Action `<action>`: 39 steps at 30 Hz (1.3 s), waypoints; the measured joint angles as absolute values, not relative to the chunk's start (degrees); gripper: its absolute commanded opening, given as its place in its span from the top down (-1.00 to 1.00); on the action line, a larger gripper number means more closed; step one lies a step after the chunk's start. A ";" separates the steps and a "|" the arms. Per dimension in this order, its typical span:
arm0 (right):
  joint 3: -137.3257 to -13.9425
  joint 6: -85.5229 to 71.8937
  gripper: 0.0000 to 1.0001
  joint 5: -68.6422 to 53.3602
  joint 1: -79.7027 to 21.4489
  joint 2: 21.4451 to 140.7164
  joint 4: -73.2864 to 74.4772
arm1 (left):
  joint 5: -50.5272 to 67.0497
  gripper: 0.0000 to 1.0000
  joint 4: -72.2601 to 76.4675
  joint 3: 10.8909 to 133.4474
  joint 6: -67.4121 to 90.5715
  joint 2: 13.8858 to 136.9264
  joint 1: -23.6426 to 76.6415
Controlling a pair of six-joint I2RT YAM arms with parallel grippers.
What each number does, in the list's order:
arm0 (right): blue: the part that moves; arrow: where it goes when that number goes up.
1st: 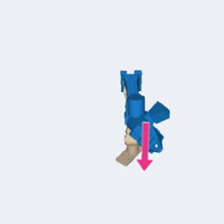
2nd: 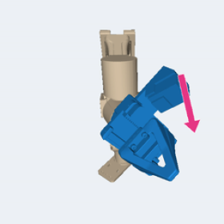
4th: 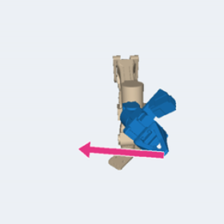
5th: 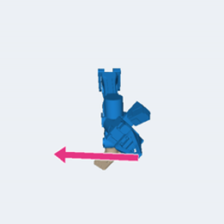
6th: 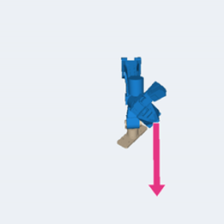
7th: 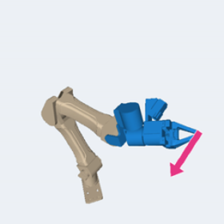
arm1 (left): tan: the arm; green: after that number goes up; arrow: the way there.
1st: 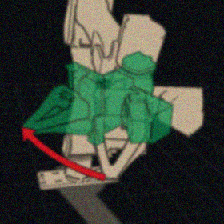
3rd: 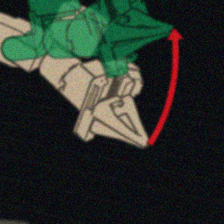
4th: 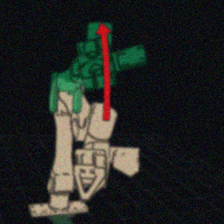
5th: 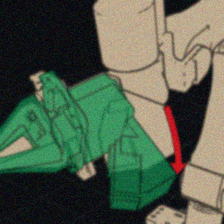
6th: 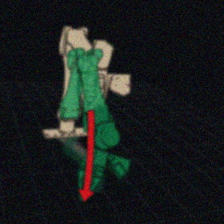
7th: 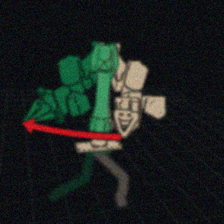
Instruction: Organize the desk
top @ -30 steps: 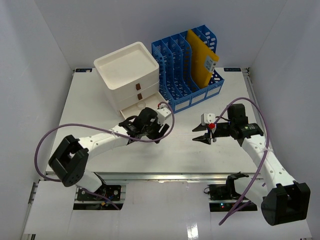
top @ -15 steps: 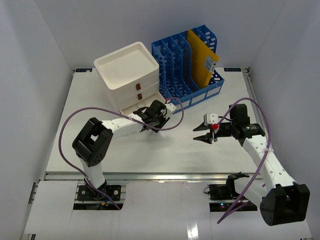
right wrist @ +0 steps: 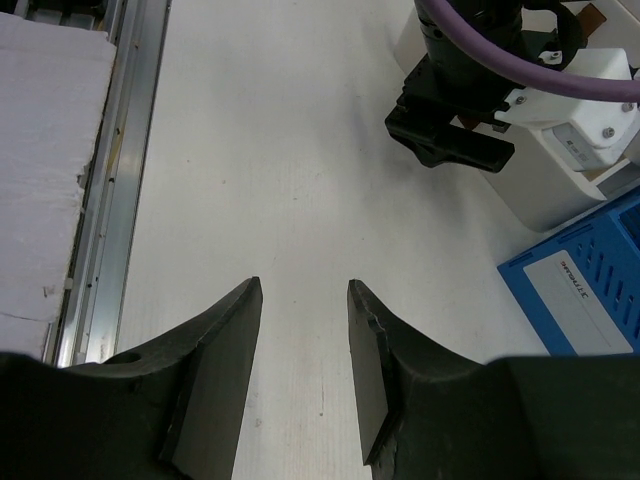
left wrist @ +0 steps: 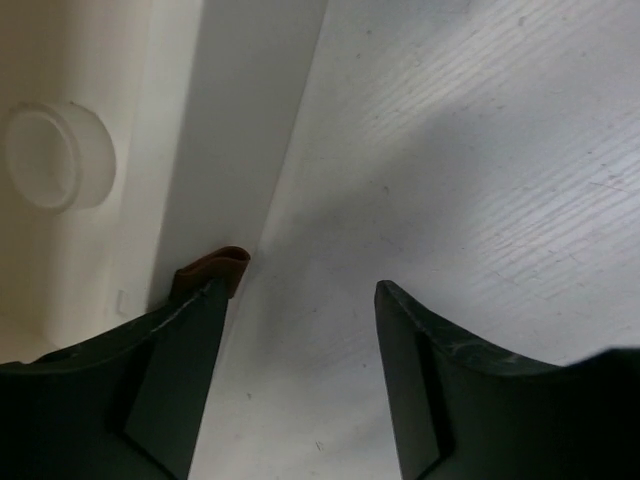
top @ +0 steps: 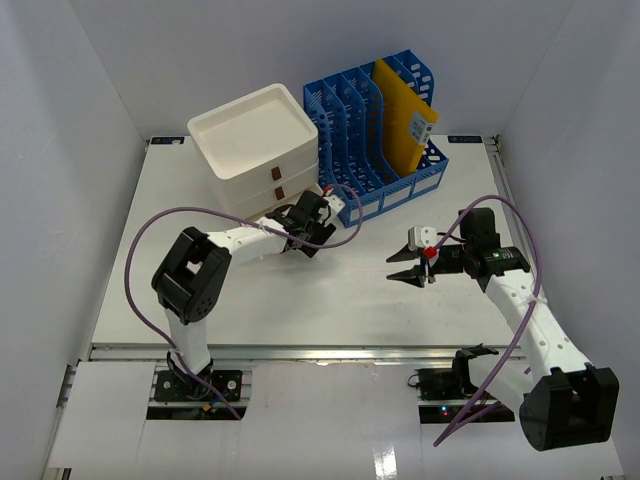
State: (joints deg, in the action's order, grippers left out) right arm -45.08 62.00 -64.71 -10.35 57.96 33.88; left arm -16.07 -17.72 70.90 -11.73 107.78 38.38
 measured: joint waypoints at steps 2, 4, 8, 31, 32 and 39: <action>-45.10 62.00 0.07 -64.71 -10.18 58.10 33.96 | -16.43 -0.85 -17.53 71.42 -11.76 108.53 37.33; -45.10 62.00 0.07 -64.73 -10.08 58.28 34.01 | -17.19 -0.93 -17.72 72.13 -11.73 109.12 36.45; -45.10 61.95 0.08 -64.75 -9.74 58.54 34.06 | -20.14 -0.96 -17.72 74.83 -11.79 111.05 34.86; -44.74 59.50 -0.06 -64.74 -7.46 58.96 34.01 | -8.83 -0.96 -14.65 61.33 -1.77 89.95 32.92; -44.55 58.30 -0.08 -64.38 -7.29 58.97 33.61 | -6.23 -0.96 -13.51 58.79 -0.46 85.21 32.81; -44.47 48.99 -0.46 -58.96 -6.76 61.04 31.76 | 10.91 -0.96 -7.14 41.43 9.67 51.69 32.73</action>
